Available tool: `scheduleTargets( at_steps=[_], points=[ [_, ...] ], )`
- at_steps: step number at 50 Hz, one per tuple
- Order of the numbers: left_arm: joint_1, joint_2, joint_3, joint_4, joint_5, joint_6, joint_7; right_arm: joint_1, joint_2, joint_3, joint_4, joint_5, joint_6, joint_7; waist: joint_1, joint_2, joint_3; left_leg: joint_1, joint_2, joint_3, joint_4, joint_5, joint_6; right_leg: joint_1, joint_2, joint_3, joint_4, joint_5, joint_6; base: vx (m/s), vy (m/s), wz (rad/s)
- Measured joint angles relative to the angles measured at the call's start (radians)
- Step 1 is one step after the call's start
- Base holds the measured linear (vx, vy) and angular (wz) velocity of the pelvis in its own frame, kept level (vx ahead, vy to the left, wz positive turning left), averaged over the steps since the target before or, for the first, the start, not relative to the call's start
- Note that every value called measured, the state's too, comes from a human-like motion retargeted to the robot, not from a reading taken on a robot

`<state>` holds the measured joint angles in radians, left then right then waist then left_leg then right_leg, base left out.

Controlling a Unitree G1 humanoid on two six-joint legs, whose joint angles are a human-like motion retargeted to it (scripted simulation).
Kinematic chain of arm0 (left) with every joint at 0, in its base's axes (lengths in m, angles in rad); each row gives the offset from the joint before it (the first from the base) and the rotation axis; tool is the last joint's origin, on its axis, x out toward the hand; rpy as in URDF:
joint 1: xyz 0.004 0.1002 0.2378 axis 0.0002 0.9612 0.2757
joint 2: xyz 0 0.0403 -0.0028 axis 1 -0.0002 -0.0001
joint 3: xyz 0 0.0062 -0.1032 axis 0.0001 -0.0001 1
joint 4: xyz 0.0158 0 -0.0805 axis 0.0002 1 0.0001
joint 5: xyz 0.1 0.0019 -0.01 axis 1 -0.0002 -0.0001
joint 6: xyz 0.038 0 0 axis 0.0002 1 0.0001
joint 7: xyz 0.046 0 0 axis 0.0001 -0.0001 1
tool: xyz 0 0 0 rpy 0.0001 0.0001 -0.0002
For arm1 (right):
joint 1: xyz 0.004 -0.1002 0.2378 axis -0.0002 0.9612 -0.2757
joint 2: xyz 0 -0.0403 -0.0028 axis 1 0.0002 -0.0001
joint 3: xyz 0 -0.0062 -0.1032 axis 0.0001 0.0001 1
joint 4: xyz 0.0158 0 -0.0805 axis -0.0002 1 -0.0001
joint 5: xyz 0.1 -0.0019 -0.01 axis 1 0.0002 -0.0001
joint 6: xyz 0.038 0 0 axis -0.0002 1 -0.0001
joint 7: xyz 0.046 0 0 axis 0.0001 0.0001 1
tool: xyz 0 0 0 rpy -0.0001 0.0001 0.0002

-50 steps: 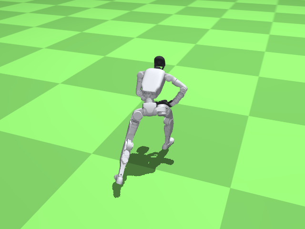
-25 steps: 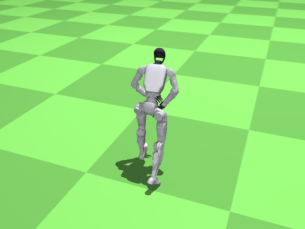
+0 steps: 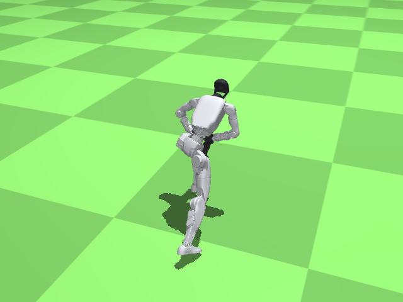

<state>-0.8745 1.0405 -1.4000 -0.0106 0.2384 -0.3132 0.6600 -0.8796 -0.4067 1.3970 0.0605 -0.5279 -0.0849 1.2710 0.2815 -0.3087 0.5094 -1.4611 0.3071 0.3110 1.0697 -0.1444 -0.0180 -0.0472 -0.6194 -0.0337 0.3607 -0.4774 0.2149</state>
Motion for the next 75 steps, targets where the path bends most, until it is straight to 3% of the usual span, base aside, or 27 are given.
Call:
scheduleTargets(
  at_steps=[6,15,18,21,23,25,28,29,30,32,35,37,40,42,44,46,48,51,52,55,60,63,68,75],
  points=[
    [-0.002,-0.011,0.0,0.003,0.021,0.006,0.012,-0.002,-0.037,0.0,-0.033,-0.002,-0.011,-0.058,-0.027,0.036,-0.002,-0.006,0.026,0.093,-0.048,0.031,0.052,-0.034,0.0,0.012,-0.041,0.042,0.012,0.0,0.01,0.01],
    [-0.042,-0.029,0.022,-0.059,-0.037,0.114,0.035,0.252,-0.12,-0.224,-0.118,-0.125,0.084,0.036,0.028,0.051,-0.001,-0.065,0.06,0.134,0.115,-0.1,0.145,-0.116,-0.064,0.062,0.086,0.03,-0.005,0.1,0.09,-0.08],
    [-0.007,-0.047,0.059,-0.001,-0.052,0.115,0.021,0.272,-0.077,-0.263,-0.056,-0.152,0.084,0.087,0.058,0.033,-0.005,-0.034,0.08,0.135,0.178,-0.143,0.144,-0.078,-0.057,0.116,0.074,0.124,0.004,0.33,0.14,-0.41],
    [0.084,-0.127,0.124,0.179,-0.038,0.101,-0.051,0.274,0.002,-0.294,0.087,-0.149,0.063,0.074,0.071,0.041,-0.025,0.068,0.063,0.134,0.156,-0.16,0.126,0.007,-0.014,0.147,0.021,0.333,0.021,0.45,0.19,-0.18],
    [0.156,-0.219,0.164,0.351,0.007,0.092,-0.123,0.298,0.056,-0.313,0.205,-0.123,0.059,-0.032,0.054,0.071,-0.055,0.162,0.022,0.13,0.07,-0.133,0.103,0.065,0.043,0.153,-0.026,0.503,0.039,0.46,0.19,0.45],
    [0.202,-0.33,0.177,0.541,0.085,0.093,-0.19,0.34,0.089,-0.329,0.318,-0.064,0.079,-0.26,0.017,0.116,-0.081,0.275,-0.047,0.111,-0.09,-0.063,0.063,0.104,0.123,0.158,-0.073,0.607,0.047,0.38,0.13,1.02],
    [0.213,-0.481,0.158,0.767,0.195,0.093,-0.248,0.429,0.061,-0.358,0.411,0.159,0.065,-1.008,-0.037,0.192,-0.091,0.514,-0.182,0.009,-0.525,0.155,-0.034,0.076,0.256,0.158,-0.129,0.536,0.021,0.24,0.03,1.11],
    [0.219,-0.523,0.167,0.816,0.207,0.102,-0.285,0.463,0.033,-0.385,0.407,0.204,0.05,-1.117,-0.042,0.224,-0.087,0.614,-0.203,-0.047,-0.689,0.228,-0.059,0.049,0.307,0.155,-0.148,0.5,0.007,0.17,-0.01,0.51],
    [0.229,-0.562,0.182,0.857,0.21,0.117,-0.332,0.498,-0.001,-0.418,0.392,0.228,0.039,-1.149,-0.043,0.259,-0.08,0.717,-0.213,-0.109,-0.851,0.295,-0.08,0.019,0.361,0.153,-0.166,0.466,-0.009,0.17,-0.01,0.32],
    [0.246,-0.656,0.257,0.904,0.143,0.154,-0.412,0.588,-0.118,-0.519,0.288,0.266,0.033,-1.187,-0.055,0.324,-0.058,0.906,-0.213,-0.179,-1.059,0.28,-0.1,-0.042,0.448,0.123,-0.215,0.43,-0.011,0.18,-0.01,0.62],
    [0.255,-0.774,0.369,0.89,-0.018,0.22,-0.43,0.718,-0.266,-0.666,0.142,0.335,0.052,-1.237,-0.131,0.367,-0.057,1.101,-0.256,-0.183,-1.129,0.127,-0.09,-0.186,0.502,0.018,-0.296,0.365,-0.041,0.17,0.01,1.67],
    [0.243,-0.827,0.374,0.841,-0.089,0.198,-0.365,0.786,-0.316,-0.732,0.124,0.335,0.036,-1.267,-0.221,0.372,-0.061,1.199,-0.295,-0.199,-1.045,0.078,-0.118,-0.275,0.482,-0.129,-0.353,0.3,0.037,0.13,-0.05,2.65],
    [0.19,-0.868,0.289,0.741,-0.112,0.171,-0.268,0.83,-0.338,-0.775,0.175,0.304,0.022,-1.182,-0.353,0.356,-0.068,1.306,-0.321,-0.281,-0.852,0.045,-0.118,-0.432,0.419,-0.315,-0.396,0.23,0.047,0.1,-0.15,2.65],
    [0.152,-0.885,0.211,0.658,-0.083,0.155,-0.241,0.833,-0.351,-0.765,0.206,0.258,0.001,-1.083,-0.427,0.346,-0.083,1.377,-0.297,-0.316,-0.71,0.022,-0.116,-0.525,0.384,-0.344,-0.395,0.258,0.047,0.1,-0.2,2.24],
    [0.112,-0.909,0.155,0.568,-0.04,0.151,-0.244,0.816,-0.394,-0.734,0.203,0.22,-0.027,-0.973,-0.491,0.362,-0.112,1.44,-0.248,-0.324,-0.59,0.045,-0.094,-0.616,0.339,-0.339,-0.334,0.39,0.046,0.1,0.03,1.88],
    [0.066,-0.931,0.136,0.487,0.007,0.16,-0.281,0.768,-0.475,-0.685,0.157,0.195,-0.065,-0.847,-0.521,0.43,-0.148,1.471,-0.151,-0.327,-0.514,0.099,-0.075,-0.755,0.322,-0.35,-0.147,0.509,0.019,-0.02,0.13,0.86],
    [0.012,-0.949,0.144,0.425,0.052,0.178,-0.356,0.687,-0.588,-0.62,0.071,0.187,-0.108,-0.708,-0.528,0.529,-0.155,1.489,-0.032,-0.344,-0.467,0.067,-0.072,-0.929,0.306,-0.388,0.174,0.486,-0.024,-0.18,0.08,0.18],
    [-0.106,-0.952,0.161,0.38,0.087,0.194,-0.456,0.48,-0.795,-0.474,-0.124,0.251,-0.186,-0.553,-0.613,0.614,-0.029,1.531,0.084,-0.351,-0.412,-0.163,-0.017,-1.053,0.188,-0.418,0.515,0.377,-0.031,-0.37,0.14,0.97],
    [-0.143,-0.944,0.152,0.371,0.086,0.19,-0.456,0.402,-0.855,-0.411,-0.195,0.282,-0.214,-0.559,-0.636,0.627,0.006,1.522,0.112,-0.34,-0.394,-0.241,0.012,-1.083,0.155,-0.419,0.561,0.365,-0.029,-0.49,0.18,1.13],
    [-0.196,-0.895,0.118,0.315,0.038,0.15,-0.351,0.222,-0.968,-0.229,-0.377,0.355,-0.293,-0.762,-0.653,0.636,0.011,1.408,0.148,-0.311,-0.361,-0.42,0.07,-1.215,0.091,-0.402,0.577,0.401,-0.023,-0.47,0.18,0.85],
    [-0.118,-0.805,0.253,0.131,0.012,0.082,-0.221,0.201,-1.017,-0.174,-0.469,0.257,-0.312,-1.037,-0.668,0.612,0.011,1.264,0.124,-0.32,-0.394,-0.573,0.021,-1.369,0.069,-0.378,0.499,0.494,-0.015,-0.29,0.09,0.34],
    [-0.078,-0.818,0.298,0.098,0.004,0.101,-0.241,0.254,-1.007,-0.215,-0.449,0.194,-0.296,-1.114,-0.655,0.602,0.011,1.204,0.113,-0.32,-0.408,-0.557,0.003,-1.379,0.087,-0.396,0.406,0.543,-0.007,-0.12,-0.01,0.11],
    [-0.145,-0.871,0.225,0.191,-0.041,0.125,-0.268,0.257,-0.981,-0.206,-0.383,0.197,-0.281,-1.14,-0.616,0.597,0.011,1.197,0.099,-0.324,-0.502,-0.473,0.0,-1.308,0.129,-0.446,0.231,0.606,0.008,-0.02,-0.05,0.11],
    [-0.16,-0.92,0.143,0.4,-0.023,0.072,-0.195,0.224,-0.908,-0.179,-0.263,0.241,-0.302,-1.087,-0.666,0.612,0.011,1.291,0.107,-0.302,-0.678,-0.367,-0.038,-1.189,0.105,-0.492,0.155,0.624,0.01,0.03,-0.01,0.43]
  ],
)
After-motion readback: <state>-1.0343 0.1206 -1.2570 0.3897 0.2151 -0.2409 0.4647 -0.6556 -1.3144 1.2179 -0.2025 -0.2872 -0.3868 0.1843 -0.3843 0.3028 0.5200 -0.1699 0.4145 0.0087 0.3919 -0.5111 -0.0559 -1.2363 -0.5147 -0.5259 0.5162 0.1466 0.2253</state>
